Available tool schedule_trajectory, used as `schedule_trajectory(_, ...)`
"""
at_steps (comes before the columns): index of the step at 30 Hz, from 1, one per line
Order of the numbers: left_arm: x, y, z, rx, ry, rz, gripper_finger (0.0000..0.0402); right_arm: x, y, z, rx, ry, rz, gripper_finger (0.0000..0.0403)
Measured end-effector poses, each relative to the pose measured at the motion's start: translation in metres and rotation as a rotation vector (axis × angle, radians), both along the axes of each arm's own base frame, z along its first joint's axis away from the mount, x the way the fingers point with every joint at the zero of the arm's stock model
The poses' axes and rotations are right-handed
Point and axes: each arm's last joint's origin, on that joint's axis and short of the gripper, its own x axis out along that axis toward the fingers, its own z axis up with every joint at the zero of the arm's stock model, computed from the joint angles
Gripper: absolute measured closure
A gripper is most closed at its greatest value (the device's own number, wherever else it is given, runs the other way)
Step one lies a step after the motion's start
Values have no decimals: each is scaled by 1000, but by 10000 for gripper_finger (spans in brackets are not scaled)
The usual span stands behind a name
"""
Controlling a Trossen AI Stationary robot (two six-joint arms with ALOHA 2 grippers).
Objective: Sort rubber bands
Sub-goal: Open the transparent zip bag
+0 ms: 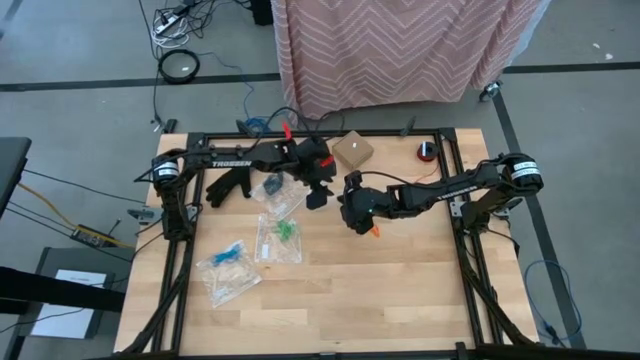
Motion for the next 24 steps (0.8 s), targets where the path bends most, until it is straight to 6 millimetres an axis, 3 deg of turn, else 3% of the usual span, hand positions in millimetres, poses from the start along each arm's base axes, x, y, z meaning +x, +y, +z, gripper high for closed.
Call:
schedule_trajectory(17, -2, -1, -8, -30, 59, 10, 179, 3, 8, 7, -76, -14, 28, 403)
schedule_trajectory(24, 1, -3, -14, -126, 66, 14, 180, 7, 8, 15, -93, -29, 44, 403)
